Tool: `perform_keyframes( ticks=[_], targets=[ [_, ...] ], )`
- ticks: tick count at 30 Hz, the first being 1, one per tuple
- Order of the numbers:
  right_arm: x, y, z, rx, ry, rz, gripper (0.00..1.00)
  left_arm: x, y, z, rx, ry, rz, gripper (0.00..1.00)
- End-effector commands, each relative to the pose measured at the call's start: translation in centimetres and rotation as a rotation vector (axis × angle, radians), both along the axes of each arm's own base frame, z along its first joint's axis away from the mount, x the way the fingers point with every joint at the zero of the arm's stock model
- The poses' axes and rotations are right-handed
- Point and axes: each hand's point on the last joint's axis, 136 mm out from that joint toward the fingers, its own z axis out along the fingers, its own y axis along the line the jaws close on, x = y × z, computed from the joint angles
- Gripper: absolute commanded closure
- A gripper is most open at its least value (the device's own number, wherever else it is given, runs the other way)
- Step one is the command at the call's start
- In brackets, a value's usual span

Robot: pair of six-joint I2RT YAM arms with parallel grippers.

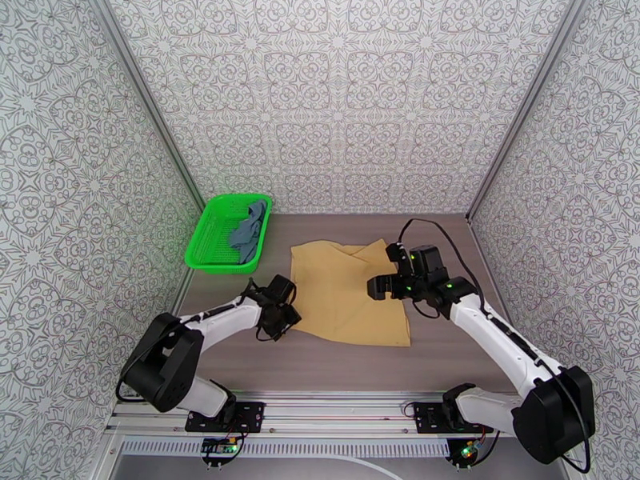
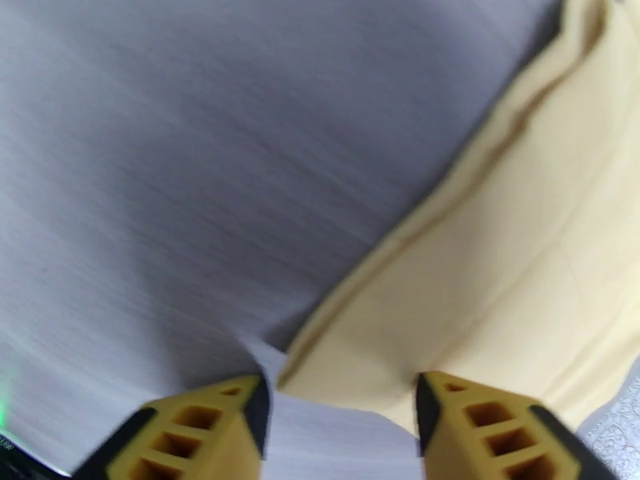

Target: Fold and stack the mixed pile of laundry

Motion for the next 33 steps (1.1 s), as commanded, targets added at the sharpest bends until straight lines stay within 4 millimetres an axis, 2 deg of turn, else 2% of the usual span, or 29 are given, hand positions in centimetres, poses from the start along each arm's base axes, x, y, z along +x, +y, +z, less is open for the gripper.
perform_keyframes(
  ticks=[1,7,9,12,14,18,22,25,29,33],
  targets=[
    [-0.6,0.6,-0.8,0.011,0.015,0.033,0.03,2.5,1.1,-1.9,0.063,-0.047,0.002,0.62],
    [-1.1,0.7,-1.4,0.027,0.033,0.043,0.03,3.8,2.0,-3.9,0.087,-0.041,-0.024,0.95],
    [-1.3,0.7,-1.8,0.027,0.047,0.046,0.03,4.5,2.1,-4.2,0.086,-0.042,-0.038,1.00],
    [-1.7,0.8,-2.2,0.027,0.064,0.054,0.04,5.7,1.8,-4.2,0.078,-0.051,-0.059,1.00],
    [-2.0,0.8,-2.2,0.022,0.067,0.058,0.04,6.1,1.3,-3.8,0.067,-0.061,-0.071,0.94],
    [-2.3,0.6,-1.7,0.019,0.058,0.058,0.04,5.8,0.4,-2.6,0.075,-0.070,-0.105,0.61],
    [-2.6,0.8,-0.9,0.030,0.045,0.066,0.04,5.0,0.7,-0.7,0.129,-0.075,-0.109,0.42],
    [-2.7,1.0,-0.4,0.038,0.038,0.076,0.04,5.0,0.9,0.4,0.133,-0.088,-0.093,0.41],
    [-2.8,1.1,-0.1,0.041,0.032,0.087,0.03,5.4,0.9,1.3,0.126,-0.104,-0.054,0.44],
    [-3.0,1.1,-0.3,0.030,0.034,0.098,0.03,5.6,0.7,3.2,0.136,-0.135,-0.042,0.45]
  ],
)
